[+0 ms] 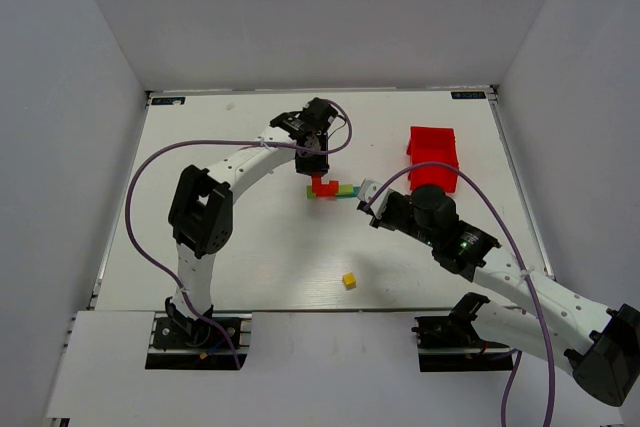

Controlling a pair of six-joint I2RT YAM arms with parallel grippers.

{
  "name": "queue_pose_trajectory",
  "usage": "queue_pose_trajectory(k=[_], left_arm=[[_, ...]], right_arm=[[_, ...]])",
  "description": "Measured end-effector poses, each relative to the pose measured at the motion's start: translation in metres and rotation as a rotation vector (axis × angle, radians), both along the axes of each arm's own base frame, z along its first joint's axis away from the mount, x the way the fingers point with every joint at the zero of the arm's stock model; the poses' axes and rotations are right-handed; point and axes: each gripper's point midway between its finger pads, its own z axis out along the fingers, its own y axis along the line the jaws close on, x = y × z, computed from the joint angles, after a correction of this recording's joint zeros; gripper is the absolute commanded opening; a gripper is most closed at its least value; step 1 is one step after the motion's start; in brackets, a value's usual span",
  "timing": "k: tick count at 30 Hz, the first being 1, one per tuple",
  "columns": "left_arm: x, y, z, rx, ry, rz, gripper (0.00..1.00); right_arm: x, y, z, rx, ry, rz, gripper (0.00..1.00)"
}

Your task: Build the wood block tower

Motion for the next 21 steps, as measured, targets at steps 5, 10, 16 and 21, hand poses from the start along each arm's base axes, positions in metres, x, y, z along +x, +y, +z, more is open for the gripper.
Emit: queue_pose_trajectory(k=[5, 10, 16, 21], left_arm=[[0.0003, -0.0005, -0.0002, -0.004, 0.0, 0.006, 0.04], [0.0002, -0.0005, -0.0003, -0.005, 0.001, 0.009, 0.1], [0.0003, -0.0006, -0.0003, -0.006, 0.0, 0.01, 0.16], [0.0002, -0.0007, -0.0003, -0.006, 0.0, 0.009, 0.19]], right_arm=[[-0.0005, 0.0004, 0.0002, 0.001, 0.0, 0.004, 0.0], [-0.0008, 0.0002, 0.0013, 0.004, -0.002, 0.004, 0.0], [-0.0009, 0.0002, 0.0015, 0.004, -0.002, 0.004, 0.0], [-0.0009, 0.0001, 0.0017, 0.005, -0.003, 0.004, 0.0]])
